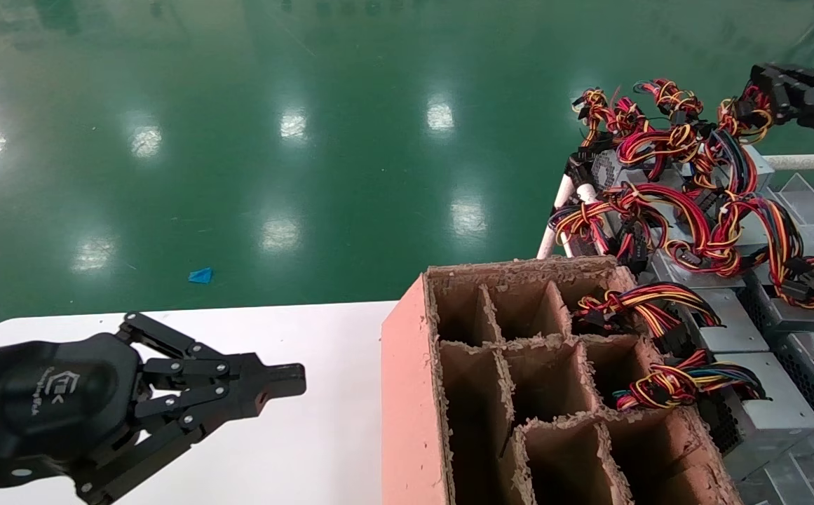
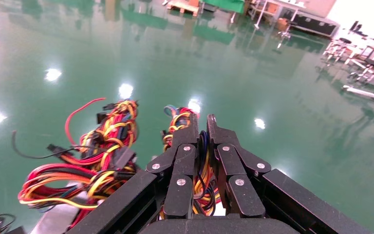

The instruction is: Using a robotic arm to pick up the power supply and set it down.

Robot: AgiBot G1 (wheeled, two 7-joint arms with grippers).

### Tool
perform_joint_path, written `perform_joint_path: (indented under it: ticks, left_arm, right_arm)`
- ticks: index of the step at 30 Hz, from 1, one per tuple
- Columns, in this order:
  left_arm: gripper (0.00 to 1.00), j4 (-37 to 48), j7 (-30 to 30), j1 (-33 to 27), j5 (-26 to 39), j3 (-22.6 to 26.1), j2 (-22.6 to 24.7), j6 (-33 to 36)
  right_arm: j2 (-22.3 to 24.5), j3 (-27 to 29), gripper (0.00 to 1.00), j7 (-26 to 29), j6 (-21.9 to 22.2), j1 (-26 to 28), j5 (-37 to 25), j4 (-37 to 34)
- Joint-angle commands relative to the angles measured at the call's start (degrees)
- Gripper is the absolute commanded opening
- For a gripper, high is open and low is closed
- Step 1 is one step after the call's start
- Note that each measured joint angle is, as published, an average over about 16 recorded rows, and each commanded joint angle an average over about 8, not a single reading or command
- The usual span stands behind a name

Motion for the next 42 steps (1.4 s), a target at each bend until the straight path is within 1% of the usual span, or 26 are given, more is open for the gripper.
perform_joint_path:
  ticks: [1, 7, 8, 9, 15, 16, 17, 30, 38, 42]
  left_arm:
    - [0.0, 0.0, 0.0, 0.0, 0.0, 0.0, 0.0, 0.0]
    - [0.0, 0.0, 0.0, 0.0, 0.0, 0.0, 0.0, 0.0]
    - [0.0, 0.0, 0.0, 0.0, 0.0, 0.0, 0.0, 0.0]
    - [0.0, 0.0, 0.0, 0.0, 0.0, 0.0, 0.0, 0.0]
    - [0.0, 0.0, 0.0, 0.0, 0.0, 0.0, 0.0, 0.0]
    - [0.0, 0.0, 0.0, 0.0, 0.0, 0.0, 0.0, 0.0]
    - [0.0, 0.0, 0.0, 0.0, 0.0, 0.0, 0.0, 0.0]
    - [0.0, 0.0, 0.0, 0.0, 0.0, 0.0, 0.0, 0.0]
    - [0.0, 0.0, 0.0, 0.0, 0.0, 0.0, 0.0, 0.0]
    - [0.0, 0.0, 0.0, 0.0, 0.0, 0.0, 0.0, 0.0]
  right_arm:
    - [0.2, 0.2, 0.0, -0.2, 0.2, -0.2, 0.3, 0.1]
    - [0.8, 0.7, 0.0, -0.6, 0.6, -1.2, 1.0, 0.0]
    - [0.9, 0.8, 0.02, -0.6, 0.6, -1.3, 1.1, 0.0]
    - [1.1, 0.8, 0.1, -0.6, 0.6, -1.4, 1.2, 0.0]
    - [1.5, 0.8, 0.85, -0.2, 0.6, -1.5, 1.2, -0.1]
    - [1.5, 0.8, 0.95, -0.1, 0.6, -1.4, 1.1, -0.1]
    - [1.6, 0.7, 1.0, 0.0, 0.6, -1.4, 1.1, 0.0]
    - [1.4, 0.3, 1.0, -0.2, 1.4, 0.2, 0.5, 0.9]
    - [0.4, 0.4, 1.0, -2.3, -0.4, 1.1, 0.7, 2.6]
    - [0.8, 0.1, 1.0, -1.5, -1.9, -0.2, 1.7, 5.1]
